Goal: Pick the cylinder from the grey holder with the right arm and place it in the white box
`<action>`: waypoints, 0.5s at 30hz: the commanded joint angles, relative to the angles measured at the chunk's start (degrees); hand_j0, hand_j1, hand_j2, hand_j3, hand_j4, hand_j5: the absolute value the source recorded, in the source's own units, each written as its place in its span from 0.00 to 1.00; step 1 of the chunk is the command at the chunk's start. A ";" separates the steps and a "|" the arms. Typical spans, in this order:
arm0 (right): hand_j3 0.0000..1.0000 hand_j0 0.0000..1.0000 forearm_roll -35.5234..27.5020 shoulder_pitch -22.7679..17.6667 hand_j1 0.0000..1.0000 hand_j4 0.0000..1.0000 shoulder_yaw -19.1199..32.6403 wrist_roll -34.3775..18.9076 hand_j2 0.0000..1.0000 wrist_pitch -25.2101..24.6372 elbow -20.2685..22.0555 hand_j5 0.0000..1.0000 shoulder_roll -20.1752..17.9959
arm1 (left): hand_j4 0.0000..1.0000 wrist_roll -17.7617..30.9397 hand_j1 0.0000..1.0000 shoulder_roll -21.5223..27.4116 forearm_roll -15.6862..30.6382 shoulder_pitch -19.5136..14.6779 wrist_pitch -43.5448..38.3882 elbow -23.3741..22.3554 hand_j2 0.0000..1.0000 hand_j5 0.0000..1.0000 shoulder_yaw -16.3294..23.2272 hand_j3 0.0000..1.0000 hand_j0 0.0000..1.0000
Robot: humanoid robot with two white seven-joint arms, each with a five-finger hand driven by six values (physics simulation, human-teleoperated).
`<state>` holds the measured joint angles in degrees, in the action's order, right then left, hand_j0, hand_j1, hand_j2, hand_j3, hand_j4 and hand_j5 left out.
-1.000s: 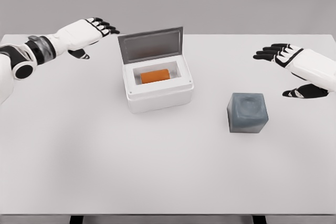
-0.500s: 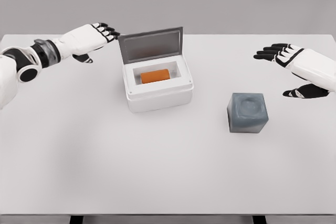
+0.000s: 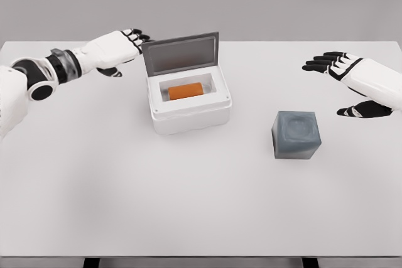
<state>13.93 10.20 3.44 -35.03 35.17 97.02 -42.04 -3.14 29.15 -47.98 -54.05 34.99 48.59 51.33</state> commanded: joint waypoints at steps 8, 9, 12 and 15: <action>1.00 1.00 -0.31 0.09 1.00 1.00 -0.10 0.03 1.00 -0.17 -0.07 1.00 0.03 | 1.00 -0.11 1.00 0.12 0.34 0.35 0.01 1.86 1.00 1.00 -0.18 1.00 1.00; 1.00 1.00 -0.31 0.09 1.00 1.00 -0.10 0.03 1.00 -0.17 0.02 1.00 0.11 | 1.00 -0.11 1.00 0.12 0.26 0.35 0.01 1.95 1.00 1.00 -0.18 1.00 1.00; 1.00 1.00 -0.31 0.18 1.00 1.00 -0.10 0.03 1.00 -0.17 -0.07 1.00 0.03 | 1.00 -0.11 1.00 0.29 0.26 0.44 0.01 3.09 1.00 1.00 -0.18 1.00 1.00; 1.00 1.00 -0.31 0.18 1.00 1.00 -0.10 0.03 1.00 -0.17 0.10 1.00 0.03 | 1.00 -0.11 1.00 0.38 0.26 0.70 0.01 3.27 1.00 1.00 -0.18 1.00 1.00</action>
<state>14.02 10.37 3.34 -35.03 35.18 97.02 -41.94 -3.20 29.47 -48.03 -53.26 34.99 51.51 51.24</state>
